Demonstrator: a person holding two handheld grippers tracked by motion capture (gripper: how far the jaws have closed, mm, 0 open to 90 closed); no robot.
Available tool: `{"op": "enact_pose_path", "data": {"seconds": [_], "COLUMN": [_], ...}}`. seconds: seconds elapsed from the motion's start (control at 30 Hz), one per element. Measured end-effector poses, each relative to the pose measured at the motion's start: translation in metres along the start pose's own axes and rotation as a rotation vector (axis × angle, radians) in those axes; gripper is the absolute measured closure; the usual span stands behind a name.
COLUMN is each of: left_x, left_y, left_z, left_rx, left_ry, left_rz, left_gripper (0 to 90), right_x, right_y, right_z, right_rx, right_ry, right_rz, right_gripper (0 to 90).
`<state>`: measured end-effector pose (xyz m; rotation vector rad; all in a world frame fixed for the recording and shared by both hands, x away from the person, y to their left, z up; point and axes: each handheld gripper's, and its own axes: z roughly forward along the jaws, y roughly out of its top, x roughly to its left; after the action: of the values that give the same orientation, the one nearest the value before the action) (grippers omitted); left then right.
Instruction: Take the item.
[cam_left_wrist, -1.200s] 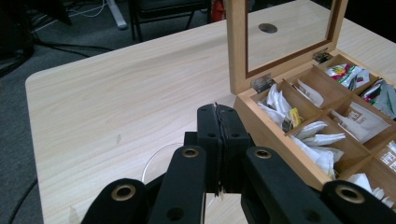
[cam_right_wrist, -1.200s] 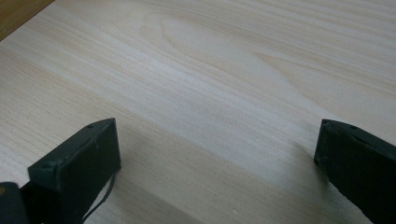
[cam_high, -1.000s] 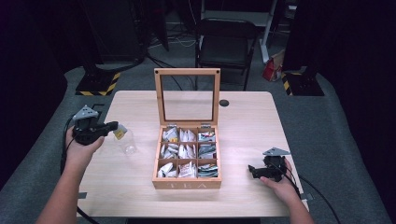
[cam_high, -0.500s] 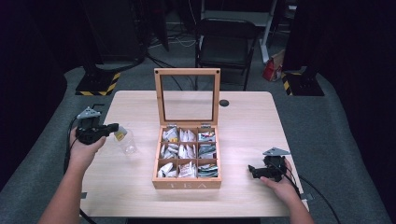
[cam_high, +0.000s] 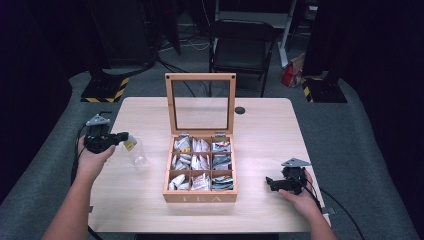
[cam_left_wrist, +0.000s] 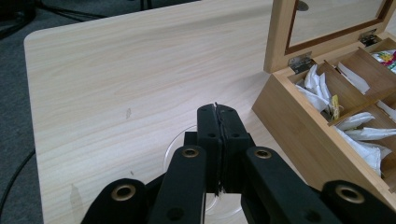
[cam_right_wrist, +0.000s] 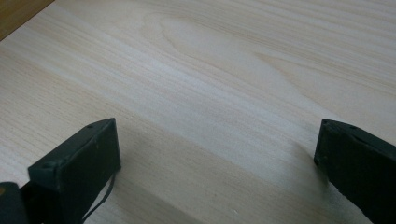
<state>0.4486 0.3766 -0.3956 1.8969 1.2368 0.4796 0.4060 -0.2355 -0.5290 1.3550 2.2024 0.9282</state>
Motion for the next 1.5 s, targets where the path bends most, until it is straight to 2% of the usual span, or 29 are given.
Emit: {"op": "enact_pose_path", "data": {"seconds": [0.3, 0.33, 0.37, 0.43, 0.47, 0.53, 0.77, 0.8, 0.87, 0.9, 0.93, 1.03, 1.1, 1.33, 1.5], "left_x": [0.000, -0.001, -0.001, -0.001, -0.002, -0.002, -0.002, -0.001, 0.000, -0.001, -0.001, 0.000, 0.000, 0.001, 0.002], "left_y": [0.000, 0.000, 0.000, 0.000, 0.000, 0.000, -0.004, -0.005, -0.006, -0.007, -0.007, -0.010, -0.012, -0.015, -0.017], "left_z": [0.007, 0.009, 0.008, 0.009, 0.010, 0.010, 0.012, 0.013, 0.012, 0.014, 0.014, 0.017, 0.019, 0.020, 0.021], "left_rx": [0.029, 0.020, 0.040, 0.045, 0.034, 0.049, 0.058, 0.045, 0.058, 0.048, 0.063, 0.060, 0.077, 0.077, 0.067], "left_ry": [-0.003, 0.002, -0.006, -0.005, 0.002, -0.002, -0.004, 0.002, -0.004, -0.001, -0.005, -0.004, -0.003, -0.007, -0.013], "left_rz": [0.012, 0.011, 0.012, 0.020, 0.015, 0.014, 0.011, 0.008, 0.016, 0.006, 0.011, 0.002, 0.003, -0.013, -0.035], "left_gripper": [89.0, 89.0, 89.0, 89.0, 89.0, 89.0, 89.0, 89.0, 89.0, 88.9, 89.0, 88.9, 88.8, 88.5, 82.5], "right_x": [0.000, 0.000, 0.000, 0.000, 0.000, 0.000, 0.000, 0.000, 0.000, 0.000, 0.000, 0.000, 0.000, 0.000, 0.000], "right_y": [0.000, 0.000, 0.000, 0.000, 0.000, 0.000, 0.000, 0.000, 0.000, 0.000, 0.000, 0.000, 0.000, 0.000, 0.000], "right_z": [0.000, 0.000, 0.000, 0.000, 0.000, 0.000, 0.000, 0.000, 0.000, 0.000, 0.000, 0.000, 0.000, 0.000, 0.000], "right_rx": [0.000, 0.001, 0.000, -0.001, 0.001, 0.001, 0.000, -0.001, -0.001, 0.001, -0.001, 0.001, 0.001, 0.001, -0.003], "right_ry": [0.000, 0.000, 0.000, -0.001, 0.000, 0.000, 0.000, 0.000, 0.000, 0.000, 0.000, 0.000, 0.000, 0.000, -0.001], "right_rz": [0.001, 0.000, 0.000, 0.001, 0.000, 0.000, 0.000, 0.000, 0.000, 0.000, 0.001, 0.000, 0.000, 0.000, 0.001], "right_gripper": [0.0, 0.0, 0.0, 0.0, 0.0, 0.0, 0.0, 0.0, 0.0, 0.0, 0.0, 0.0, 0.0, 0.0, 0.0]}}
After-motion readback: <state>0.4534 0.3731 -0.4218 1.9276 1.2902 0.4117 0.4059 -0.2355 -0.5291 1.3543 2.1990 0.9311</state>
